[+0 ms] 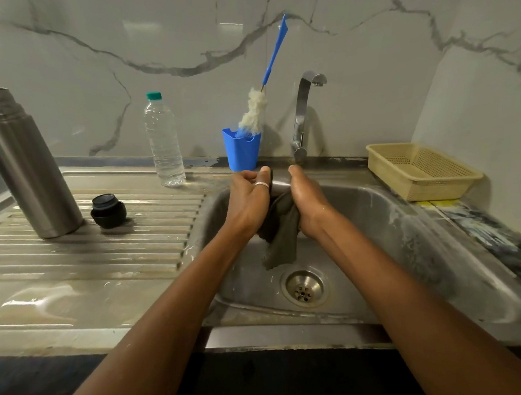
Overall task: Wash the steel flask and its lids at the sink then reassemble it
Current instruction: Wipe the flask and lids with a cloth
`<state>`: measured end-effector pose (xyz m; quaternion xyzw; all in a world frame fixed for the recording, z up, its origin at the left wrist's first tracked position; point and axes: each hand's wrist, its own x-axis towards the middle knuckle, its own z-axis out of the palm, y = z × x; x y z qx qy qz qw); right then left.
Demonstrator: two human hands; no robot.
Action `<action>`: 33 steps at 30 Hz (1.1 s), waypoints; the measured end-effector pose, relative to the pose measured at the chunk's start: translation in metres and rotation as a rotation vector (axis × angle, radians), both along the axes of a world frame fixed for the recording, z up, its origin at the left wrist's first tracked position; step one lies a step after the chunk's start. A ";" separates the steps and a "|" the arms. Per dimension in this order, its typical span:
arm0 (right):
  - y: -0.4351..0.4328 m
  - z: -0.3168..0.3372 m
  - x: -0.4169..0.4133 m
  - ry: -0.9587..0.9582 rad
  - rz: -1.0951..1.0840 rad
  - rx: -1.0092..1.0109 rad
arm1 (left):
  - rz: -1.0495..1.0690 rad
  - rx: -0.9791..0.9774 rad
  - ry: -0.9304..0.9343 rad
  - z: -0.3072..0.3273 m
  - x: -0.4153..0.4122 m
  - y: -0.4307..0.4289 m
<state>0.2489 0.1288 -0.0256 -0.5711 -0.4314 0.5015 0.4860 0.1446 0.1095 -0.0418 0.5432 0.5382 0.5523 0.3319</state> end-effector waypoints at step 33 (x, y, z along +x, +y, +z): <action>-0.006 -0.032 0.000 -0.814 0.174 0.683 | -0.112 -0.251 -0.133 0.004 -0.006 -0.002</action>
